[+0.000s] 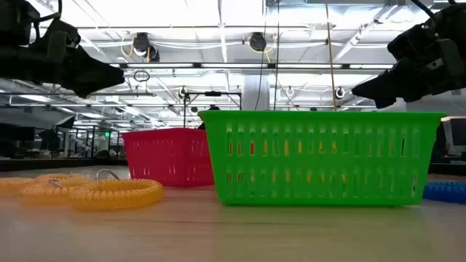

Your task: Sort spring keychains

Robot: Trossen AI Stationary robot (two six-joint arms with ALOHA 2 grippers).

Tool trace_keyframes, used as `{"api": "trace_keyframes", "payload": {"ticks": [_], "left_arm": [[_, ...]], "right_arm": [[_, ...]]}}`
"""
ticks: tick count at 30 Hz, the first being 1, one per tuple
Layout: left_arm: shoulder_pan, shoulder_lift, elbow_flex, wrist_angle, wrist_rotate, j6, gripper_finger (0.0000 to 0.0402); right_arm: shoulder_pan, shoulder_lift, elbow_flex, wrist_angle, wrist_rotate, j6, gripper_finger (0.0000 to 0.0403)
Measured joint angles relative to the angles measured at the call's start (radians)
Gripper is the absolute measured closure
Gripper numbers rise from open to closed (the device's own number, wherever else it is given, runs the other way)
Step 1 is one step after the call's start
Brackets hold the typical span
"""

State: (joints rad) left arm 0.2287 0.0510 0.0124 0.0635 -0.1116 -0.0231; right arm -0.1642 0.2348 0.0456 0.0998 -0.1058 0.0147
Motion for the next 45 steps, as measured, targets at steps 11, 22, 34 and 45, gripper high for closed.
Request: {"api": "trace_keyframes", "payload": {"ticks": [11,22,34,45], "left_arm": [[0.0,0.0,0.0,0.0,0.0,0.0,0.0217],[0.0,0.0,0.0,0.0,0.0,0.0,0.0218],[0.0,0.0,0.0,0.0,0.001,0.0,0.0217],[0.0,0.0,0.0,0.0,0.002,0.0,0.0217]], "right_arm": [[0.0,0.0,0.0,0.0,0.0,0.0,0.0365],[0.003,0.0,0.0,0.025,-0.011,0.001,0.0365],[0.067,0.004,0.0,0.128,-0.053,0.569,0.0363],[0.143,0.127,0.19,-0.151,-0.157,0.662,0.0268]]}}
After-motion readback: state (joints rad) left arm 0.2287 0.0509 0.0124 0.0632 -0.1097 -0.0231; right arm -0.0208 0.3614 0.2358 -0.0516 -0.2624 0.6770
